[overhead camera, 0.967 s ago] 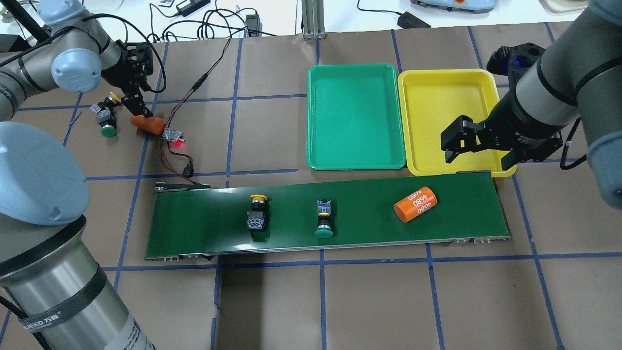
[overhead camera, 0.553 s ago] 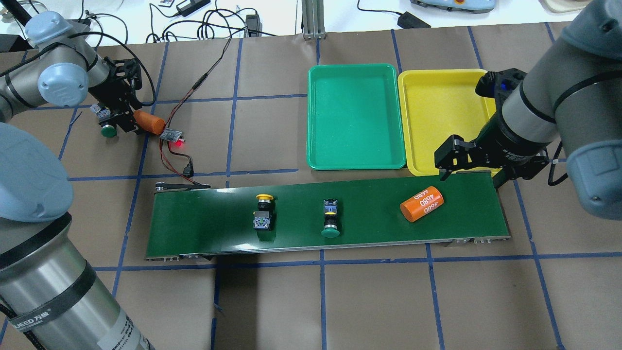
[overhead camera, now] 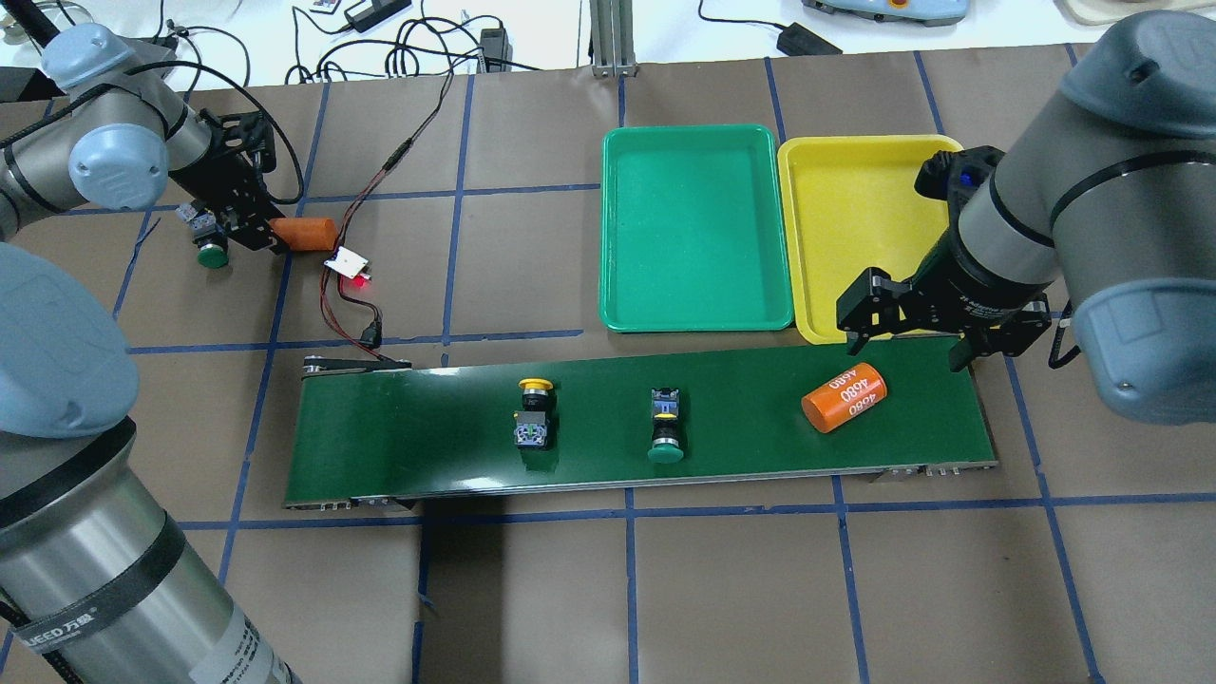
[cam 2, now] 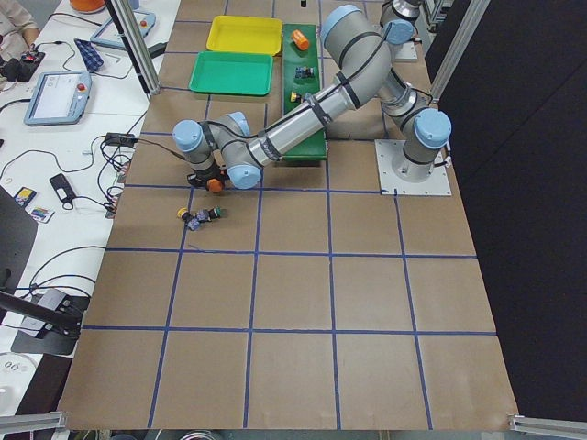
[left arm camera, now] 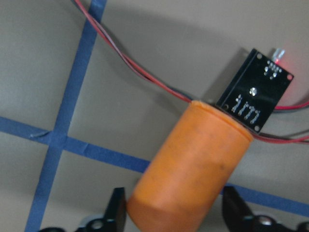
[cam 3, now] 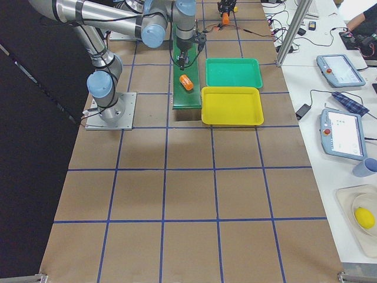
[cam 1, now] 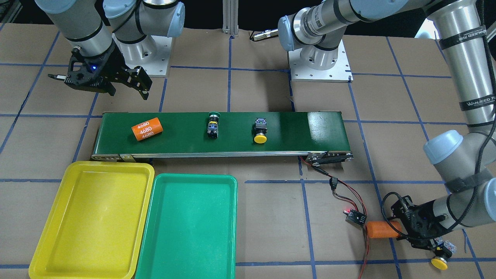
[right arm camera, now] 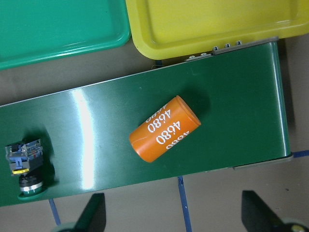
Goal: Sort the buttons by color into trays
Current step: 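Grasp another orange cell with left gripper while right gripper lowers to belt, then place orange cell on belt with left while right grasps green-capped button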
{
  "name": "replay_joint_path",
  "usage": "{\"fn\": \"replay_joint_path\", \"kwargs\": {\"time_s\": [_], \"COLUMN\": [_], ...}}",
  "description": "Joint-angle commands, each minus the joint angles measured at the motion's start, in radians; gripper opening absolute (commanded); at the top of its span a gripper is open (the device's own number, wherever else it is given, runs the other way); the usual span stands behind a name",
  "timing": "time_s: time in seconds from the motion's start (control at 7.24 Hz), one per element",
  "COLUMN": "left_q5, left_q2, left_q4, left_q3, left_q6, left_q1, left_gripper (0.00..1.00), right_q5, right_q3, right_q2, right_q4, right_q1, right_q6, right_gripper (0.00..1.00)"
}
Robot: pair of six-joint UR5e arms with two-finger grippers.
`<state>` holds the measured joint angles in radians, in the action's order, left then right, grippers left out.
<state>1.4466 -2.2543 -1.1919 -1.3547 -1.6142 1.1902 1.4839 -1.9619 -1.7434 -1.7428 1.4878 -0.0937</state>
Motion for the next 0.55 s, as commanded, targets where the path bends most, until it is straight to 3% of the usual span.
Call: {"fn": "replay_joint_path", "kwargs": {"time_s": [0.0, 0.14, 0.41], "left_q5": [-0.017, -0.008, 0.015], "left_q2": [0.135, 0.227, 0.42], "left_q4": [-0.233, -0.333, -0.347], "left_q3": [0.0, -0.039, -0.267], "left_q6": [0.241, 0.392, 0.482], "left_q1": [0.008, 0.043, 0.101], "left_gripper": [0.0, 0.0, 0.0], "right_q5": [0.003, -0.001, -0.01], "right_q3": [0.0, -0.002, -0.003], "right_q2": [0.016, 0.025, 0.06], "right_q4": [-0.041, -0.056, -0.101], "right_q1": [0.054, 0.077, 0.136], "right_q6": [-0.008, -0.011, -0.036], "right_gripper": [1.0, 1.0, 1.0]}}
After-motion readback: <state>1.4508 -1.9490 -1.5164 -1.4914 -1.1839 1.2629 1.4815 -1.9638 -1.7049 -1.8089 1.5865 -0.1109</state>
